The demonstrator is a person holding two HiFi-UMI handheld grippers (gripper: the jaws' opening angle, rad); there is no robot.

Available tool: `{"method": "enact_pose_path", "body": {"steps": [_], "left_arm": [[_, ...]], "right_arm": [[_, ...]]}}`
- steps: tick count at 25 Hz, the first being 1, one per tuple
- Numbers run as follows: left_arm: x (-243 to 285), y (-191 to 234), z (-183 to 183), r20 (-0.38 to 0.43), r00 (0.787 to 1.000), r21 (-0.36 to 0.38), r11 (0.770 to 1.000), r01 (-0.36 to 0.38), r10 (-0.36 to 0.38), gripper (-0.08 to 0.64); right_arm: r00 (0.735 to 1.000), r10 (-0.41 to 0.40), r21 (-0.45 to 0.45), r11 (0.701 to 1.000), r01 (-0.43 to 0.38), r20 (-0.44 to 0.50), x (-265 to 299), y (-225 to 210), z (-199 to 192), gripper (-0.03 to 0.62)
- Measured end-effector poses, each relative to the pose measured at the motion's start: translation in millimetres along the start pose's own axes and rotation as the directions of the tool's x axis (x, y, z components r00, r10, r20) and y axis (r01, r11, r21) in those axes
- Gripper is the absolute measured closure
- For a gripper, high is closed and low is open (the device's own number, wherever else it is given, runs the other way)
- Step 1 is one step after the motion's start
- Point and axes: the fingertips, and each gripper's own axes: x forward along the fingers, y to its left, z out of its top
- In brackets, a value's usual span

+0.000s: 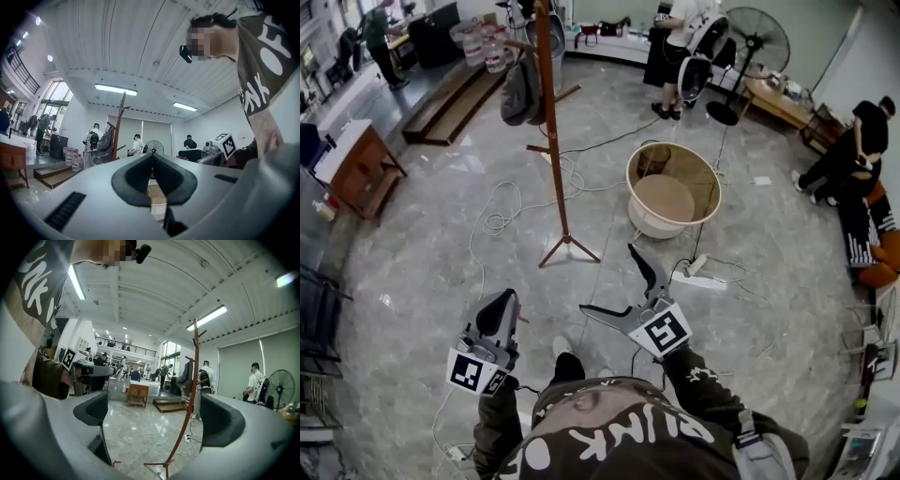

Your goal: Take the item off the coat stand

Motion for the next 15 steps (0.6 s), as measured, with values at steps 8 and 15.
{"method": "enact_pose_path", "body": {"steps": [8,15], "left_arm": [[16.7,90.5,-3.0,0.03,0.999,-0.023,0.999,0.025,-0.025,0.555],[20.5,142.4,-11.3,0.032,0.998,-0.048,0.997,0.059,-0.058,0.555]], "right_arm": [[0.999,-0.044,-0.01,0.999,0.044,-0.027,82.9,-18.7,8.2,-0.003],[0.996,-0.079,-0.02,0.997,0.078,-0.044,133.7,-22.3,11.8,-0.003]]}}
